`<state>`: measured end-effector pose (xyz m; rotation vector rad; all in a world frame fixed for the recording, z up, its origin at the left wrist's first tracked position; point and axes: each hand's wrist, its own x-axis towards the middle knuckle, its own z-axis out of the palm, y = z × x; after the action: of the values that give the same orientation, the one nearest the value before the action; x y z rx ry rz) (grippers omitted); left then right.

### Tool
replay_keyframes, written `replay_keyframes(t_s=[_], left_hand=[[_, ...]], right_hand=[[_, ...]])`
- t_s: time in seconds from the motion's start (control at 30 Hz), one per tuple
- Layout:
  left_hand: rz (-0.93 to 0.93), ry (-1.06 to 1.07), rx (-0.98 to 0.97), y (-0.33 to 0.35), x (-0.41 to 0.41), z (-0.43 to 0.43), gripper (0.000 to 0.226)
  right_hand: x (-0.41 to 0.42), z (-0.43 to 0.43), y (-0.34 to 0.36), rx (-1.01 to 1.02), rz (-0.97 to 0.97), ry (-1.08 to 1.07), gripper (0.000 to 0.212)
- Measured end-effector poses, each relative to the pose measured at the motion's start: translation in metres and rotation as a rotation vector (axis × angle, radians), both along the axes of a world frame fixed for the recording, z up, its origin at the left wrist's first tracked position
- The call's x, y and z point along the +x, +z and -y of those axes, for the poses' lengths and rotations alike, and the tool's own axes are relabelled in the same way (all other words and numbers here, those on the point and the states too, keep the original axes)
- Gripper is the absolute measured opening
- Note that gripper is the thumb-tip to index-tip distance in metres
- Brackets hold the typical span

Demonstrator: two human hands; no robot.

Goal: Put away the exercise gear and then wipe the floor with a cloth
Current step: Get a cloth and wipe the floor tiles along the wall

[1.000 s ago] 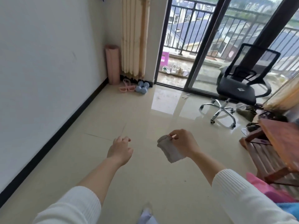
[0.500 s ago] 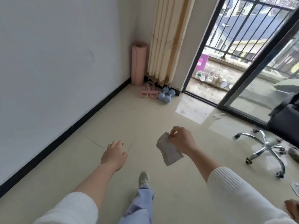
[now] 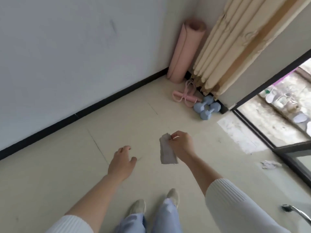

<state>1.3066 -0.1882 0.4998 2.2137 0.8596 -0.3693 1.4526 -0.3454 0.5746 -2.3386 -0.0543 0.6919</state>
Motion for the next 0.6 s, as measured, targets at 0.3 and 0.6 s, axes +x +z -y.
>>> replay_keyframes(t_s=[0.3, 0.6], left_hand=[[-0.040, 0.335, 0.021, -0.243, 0.085, -0.008, 0.047], [-0.161, 0.398, 0.227, -0.523, 0.101, -0.021, 0.056]], right_hand=[[0.110, -0.042, -0.257, -0.061, -0.015, 0.230, 0.014], [0.154, -0.116, -0.509, 0.026, 0.091, 0.463, 0.012]])
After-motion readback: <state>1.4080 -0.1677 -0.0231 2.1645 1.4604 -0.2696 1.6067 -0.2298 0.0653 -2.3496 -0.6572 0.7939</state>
